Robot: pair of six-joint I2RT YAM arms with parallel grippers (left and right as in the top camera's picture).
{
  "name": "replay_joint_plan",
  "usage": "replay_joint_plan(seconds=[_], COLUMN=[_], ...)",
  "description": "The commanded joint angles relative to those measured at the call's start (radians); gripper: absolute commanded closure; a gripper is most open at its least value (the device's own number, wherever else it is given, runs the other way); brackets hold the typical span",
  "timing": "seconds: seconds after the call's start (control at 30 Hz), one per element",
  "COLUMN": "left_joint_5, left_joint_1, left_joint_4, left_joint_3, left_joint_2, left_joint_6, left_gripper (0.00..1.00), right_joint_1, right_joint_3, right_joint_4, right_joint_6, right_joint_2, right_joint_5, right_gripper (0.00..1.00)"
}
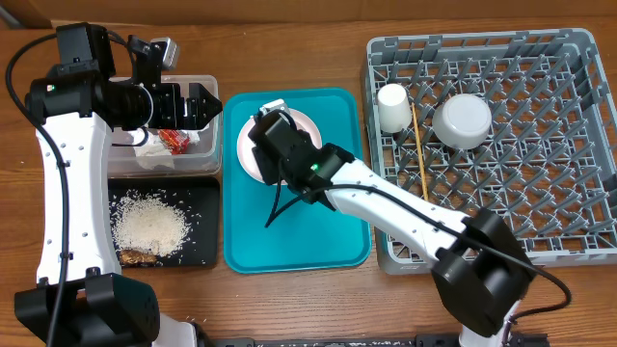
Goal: Sort waste into correct bins and load items into the dishwasher
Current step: 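Move the right gripper over the pink bowl on the teal tray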
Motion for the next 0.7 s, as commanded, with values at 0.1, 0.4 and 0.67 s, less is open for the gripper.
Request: replay_joint_plan(seconds=[0.1,0.4,0.67], left_joint_5=[-0.002,-0.002,-0.002], left_joint_1=[-0.007,-0.007,-0.007], left_joint_4=[0.000,0.000,0.000], left_joint_3=[0.026,0.026,0.026], left_joint_2=[-0.008,-0.008,-0.008], left_joint_6=[-0.007,-0.007,-0.007], left_gripper=[0.00,0.00,0.00], right_joint_1=[-0.093,-0.155,-0.155], right_joint_3=[0.002,0.002,0.002], right_joint_4=[0.008,0.008,-0.002], right_joint_6=[0.063,0.087,0.087], right_joint_2=[0.046,0.108,0.128], right_joint_5=[0.088,-0.065,-0.076], right_gripper=[0.45,0.58,0.68])
